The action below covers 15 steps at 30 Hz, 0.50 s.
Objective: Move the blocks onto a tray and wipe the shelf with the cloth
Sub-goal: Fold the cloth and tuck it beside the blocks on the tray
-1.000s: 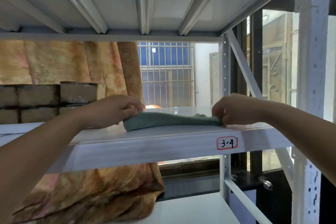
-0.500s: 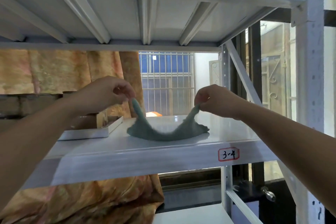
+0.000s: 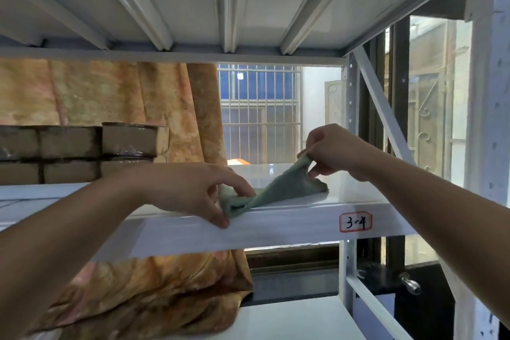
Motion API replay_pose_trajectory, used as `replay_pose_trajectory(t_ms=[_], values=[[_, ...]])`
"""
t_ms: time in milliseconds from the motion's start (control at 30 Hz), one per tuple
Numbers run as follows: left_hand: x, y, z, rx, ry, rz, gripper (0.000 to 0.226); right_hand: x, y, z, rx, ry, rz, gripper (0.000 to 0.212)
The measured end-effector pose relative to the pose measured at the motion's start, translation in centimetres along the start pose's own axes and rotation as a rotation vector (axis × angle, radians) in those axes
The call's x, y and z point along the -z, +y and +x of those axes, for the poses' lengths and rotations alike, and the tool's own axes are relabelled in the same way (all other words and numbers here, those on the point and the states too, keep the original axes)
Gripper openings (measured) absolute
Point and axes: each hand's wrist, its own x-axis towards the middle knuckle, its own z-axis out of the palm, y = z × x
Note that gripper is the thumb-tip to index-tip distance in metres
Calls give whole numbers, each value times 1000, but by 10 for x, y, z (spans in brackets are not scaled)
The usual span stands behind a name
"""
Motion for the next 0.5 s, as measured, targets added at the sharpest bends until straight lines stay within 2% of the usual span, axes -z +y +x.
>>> replay_pose_trajectory(t_ms=[67,167,267,433,500], values=[[1,2,-1,3,-32,-52,52,6,-2,-6,48,-60,36,19],[1,8,2,-6,-73,-51,49,16,-1,-14,116,-242,48,19],[-2,9,14,-22,-40,-23,53,26,4,-19,202,-345,-3,15],[5,7,27,41,97,78,9,27,5,-21,316,-259,-271,27],[8,5,31,68,200,115,10,22,2,-20,388,-204,-433,28]])
